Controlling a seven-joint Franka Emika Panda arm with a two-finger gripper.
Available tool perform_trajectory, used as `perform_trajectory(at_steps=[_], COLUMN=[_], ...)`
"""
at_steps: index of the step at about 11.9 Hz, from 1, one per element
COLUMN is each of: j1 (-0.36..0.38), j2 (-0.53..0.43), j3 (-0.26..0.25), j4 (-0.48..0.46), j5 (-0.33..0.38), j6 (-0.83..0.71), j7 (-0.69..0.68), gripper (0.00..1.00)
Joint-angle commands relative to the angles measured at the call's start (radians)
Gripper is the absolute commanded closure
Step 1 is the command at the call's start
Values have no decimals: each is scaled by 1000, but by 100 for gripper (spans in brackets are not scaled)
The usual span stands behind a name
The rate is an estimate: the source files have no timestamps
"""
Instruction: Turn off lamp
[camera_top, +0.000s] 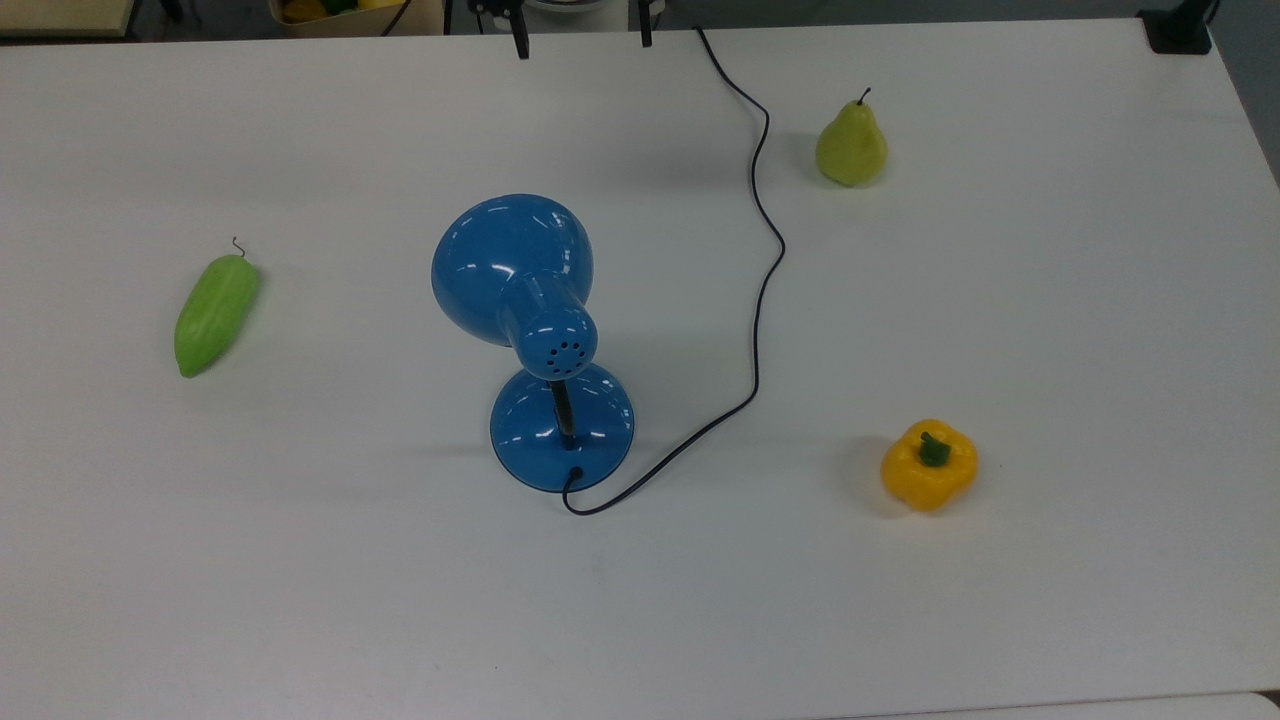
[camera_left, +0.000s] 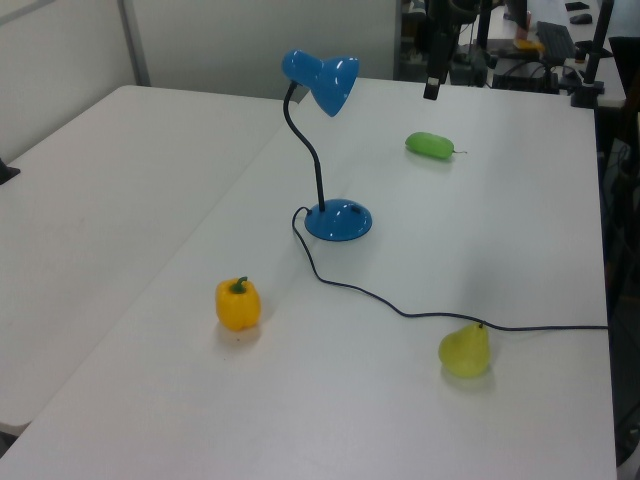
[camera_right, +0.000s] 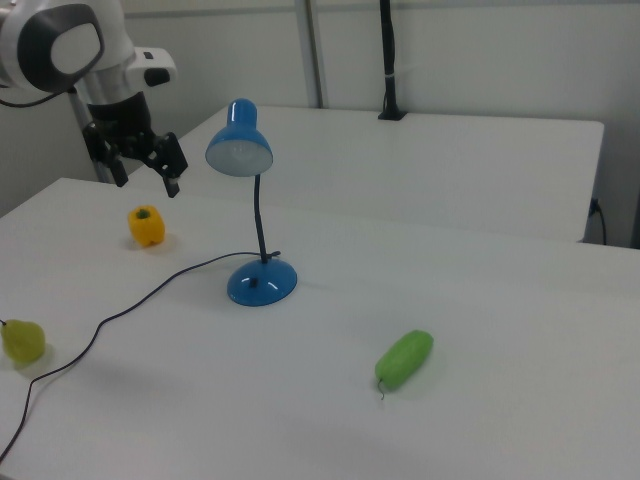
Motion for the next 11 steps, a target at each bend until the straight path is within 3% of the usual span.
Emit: perform_trajectory(at_steps=[1, 3, 11], j1=[3, 7, 9], j2=[-15, -20, -23], j3=[-56, -56, -56], j4=[-12, -12, -12], j5=[-18, -66, -67], j6=[27, 13, 0], j7=[-101, -91, -75], gripper=[0, 0, 0])
